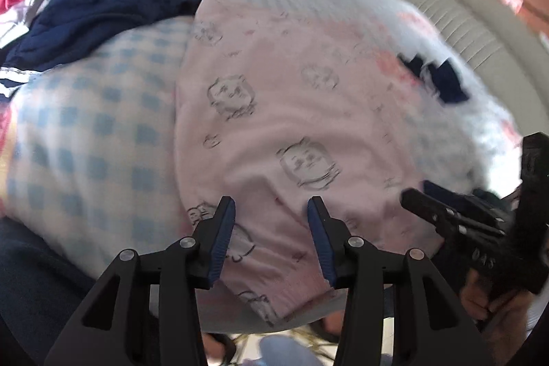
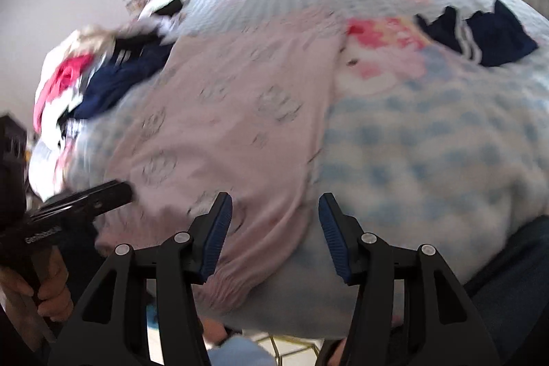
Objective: Fold clothes
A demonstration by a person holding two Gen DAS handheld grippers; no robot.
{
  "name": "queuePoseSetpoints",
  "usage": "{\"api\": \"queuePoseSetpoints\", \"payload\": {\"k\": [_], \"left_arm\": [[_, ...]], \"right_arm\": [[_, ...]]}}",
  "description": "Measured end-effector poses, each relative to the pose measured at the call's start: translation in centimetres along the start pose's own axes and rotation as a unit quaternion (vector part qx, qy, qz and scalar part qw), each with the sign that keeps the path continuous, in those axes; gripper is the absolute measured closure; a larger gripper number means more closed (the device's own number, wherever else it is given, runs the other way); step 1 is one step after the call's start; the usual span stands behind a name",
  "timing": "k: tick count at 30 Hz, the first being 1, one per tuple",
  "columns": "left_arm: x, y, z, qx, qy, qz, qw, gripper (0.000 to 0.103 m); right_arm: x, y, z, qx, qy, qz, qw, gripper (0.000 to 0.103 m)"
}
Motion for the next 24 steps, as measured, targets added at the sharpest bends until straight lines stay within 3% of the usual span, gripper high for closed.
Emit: {"api": "queuePoseSetpoints", "payload": {"k": [2,6,11,15,18,21,23,24], "left_arm": [[-1.0,-0.1,0.6,0.008,0.002,0.026,0.9996,0.058],[-2.5,-0.4,2.4,0.036,0.005,0.066,0.9971,0.059],[-0.6,-1.2,2.8,0.043,-0.039,0.039,0.9975,0.058],[-2.0,-1.8,1.8,0.019,0.004,0.064,0.9978,0.058],[-3.2,-1.6,2.6,0.033,0.002,0.094,0.995,0.058],[-2.2,-1.5,3.0,0.049,-0.024,0.08,0.9954,0.058],[-0.9,-1.8,2.4,0.036,-0.045,0.06,0.9965,0.056],[-0.6,-2.1,1.9,0.025,-0.037,0.052,0.9977,0.056]], "right_arm": [[0.0,-0.8,-0.6,-0.017,-0.018,0.01,1.0,0.051],[2.1,-1.0,0.3,-0.016,-0.025,-0.031,0.999,0.051],[1.8,-0.7,1.9,0.014,-0.002,-0.037,0.999,0.05],[0.7,-1.7,0.5,-0.014,-0.032,-0.005,0.999,0.05],[1.2,-2.0,0.5,-0.019,-0.045,-0.012,0.999,0.05],[1.0,-2.0,0.9,-0.013,-0.049,-0.012,0.999,0.05],[0.4,-2.2,1.0,-0.012,-0.039,-0.006,0.999,0.049],[0.1,-2.3,1.0,-0.012,-0.034,-0.004,0.999,0.049]]}}
Point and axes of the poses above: each gripper's, at about its wrist camera, not at the fingertips, and z roughly against the way its jaws point, x to its right, y to its top, the point moved 5 cm from there along -z, roughly the way its jaws point, and after that the axes turned 13 degrees about -y, right-handed, at the moved point
